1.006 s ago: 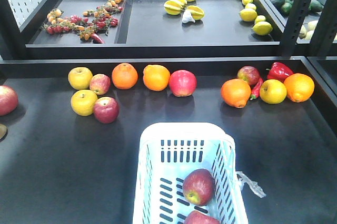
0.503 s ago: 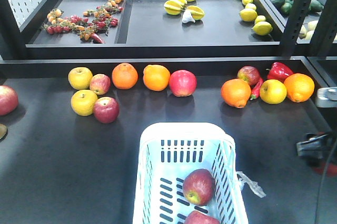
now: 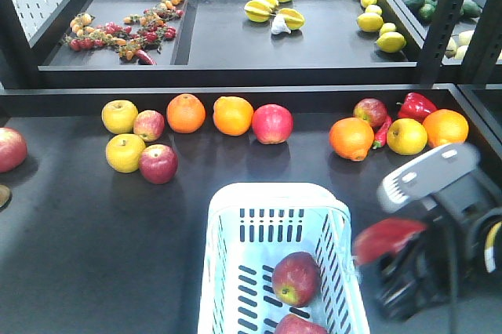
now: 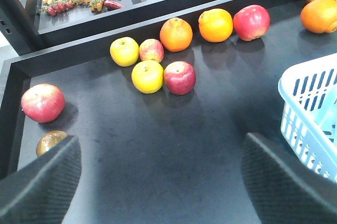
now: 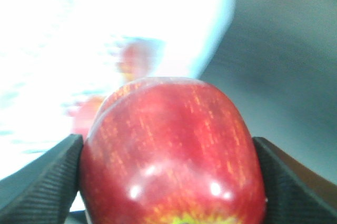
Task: Pick three apples into basket with both arms
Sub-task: 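Lift the third red apple and carry it over the basket, then open the right gripper to drop the apple into the basket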
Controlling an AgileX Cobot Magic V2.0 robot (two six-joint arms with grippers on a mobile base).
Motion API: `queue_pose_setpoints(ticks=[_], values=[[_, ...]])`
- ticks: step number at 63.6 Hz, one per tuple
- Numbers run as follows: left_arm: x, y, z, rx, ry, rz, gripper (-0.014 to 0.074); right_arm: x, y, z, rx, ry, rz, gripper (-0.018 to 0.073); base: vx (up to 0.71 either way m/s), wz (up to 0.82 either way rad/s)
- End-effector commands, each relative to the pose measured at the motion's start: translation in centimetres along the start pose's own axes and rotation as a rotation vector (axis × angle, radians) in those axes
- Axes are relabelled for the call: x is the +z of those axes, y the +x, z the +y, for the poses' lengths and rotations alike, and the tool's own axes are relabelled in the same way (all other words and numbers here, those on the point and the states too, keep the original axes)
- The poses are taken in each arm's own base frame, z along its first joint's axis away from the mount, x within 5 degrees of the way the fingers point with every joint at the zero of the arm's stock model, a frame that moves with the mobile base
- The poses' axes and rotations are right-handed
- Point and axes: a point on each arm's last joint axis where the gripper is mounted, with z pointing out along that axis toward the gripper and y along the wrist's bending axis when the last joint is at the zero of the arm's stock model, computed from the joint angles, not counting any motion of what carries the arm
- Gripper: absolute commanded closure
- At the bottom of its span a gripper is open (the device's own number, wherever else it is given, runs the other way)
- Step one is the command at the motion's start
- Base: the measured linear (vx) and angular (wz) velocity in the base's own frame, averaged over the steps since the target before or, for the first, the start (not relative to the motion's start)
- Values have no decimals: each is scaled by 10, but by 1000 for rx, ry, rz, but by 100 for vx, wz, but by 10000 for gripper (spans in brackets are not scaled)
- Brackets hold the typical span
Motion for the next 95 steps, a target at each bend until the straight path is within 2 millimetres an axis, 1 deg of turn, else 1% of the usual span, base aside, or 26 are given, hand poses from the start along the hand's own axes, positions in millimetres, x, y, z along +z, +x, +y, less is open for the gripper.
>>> queue_pose_setpoints(ticks=[1,7,13,19,27,33,40,46,50,62,68,76,84,95], values=[[-3,-11,0,-4,3,-79,11,-4,-17,14,-60,-70,-129,286,0,0],[-3,-11,0,-4,3,-79,11,6,-22,24,-80,-108,-139,286,0,0],[-3,-11,0,-4,3,-79,11,21,-26,30,-81,-128,-123,280,0,0],[-3,-11,0,-4,3,-79,11,39,-27,35,-96,-135,-67,254,0,0],[-3,-11,0,-4,3,-79,11,61,-24,41,-96,-146,14,165,0,0],[-3,-11,0,-4,3,-79,11,70,-23,42,-89,-149,46,83,0,0],[-3,-11,0,-4,3,-79,11,73,-23,42,-87,-149,43,-10,0,0],[-3,-11,0,-4,3,-79,11,73,-25,42,-81,-149,32,-60,0,0],[-3,-11,0,-4,3,-79,11,73,-25,42,-78,-150,29,-71,0,0],[-3,-11,0,-4,3,-79,11,73,-24,42,-72,-151,42,-50,0,0],[-3,-11,0,-4,3,-79,11,69,-22,42,-73,-152,57,-30,0,0],[-3,-11,0,-4,3,-79,11,53,-21,39,-70,-147,40,-2,0,0],[-3,-11,0,-4,3,-79,11,27,-17,32,-74,-110,0,16,0,0],[-3,-11,0,-4,3,-79,11,-10,-5,13,-44,38,-28,17,0,0]])
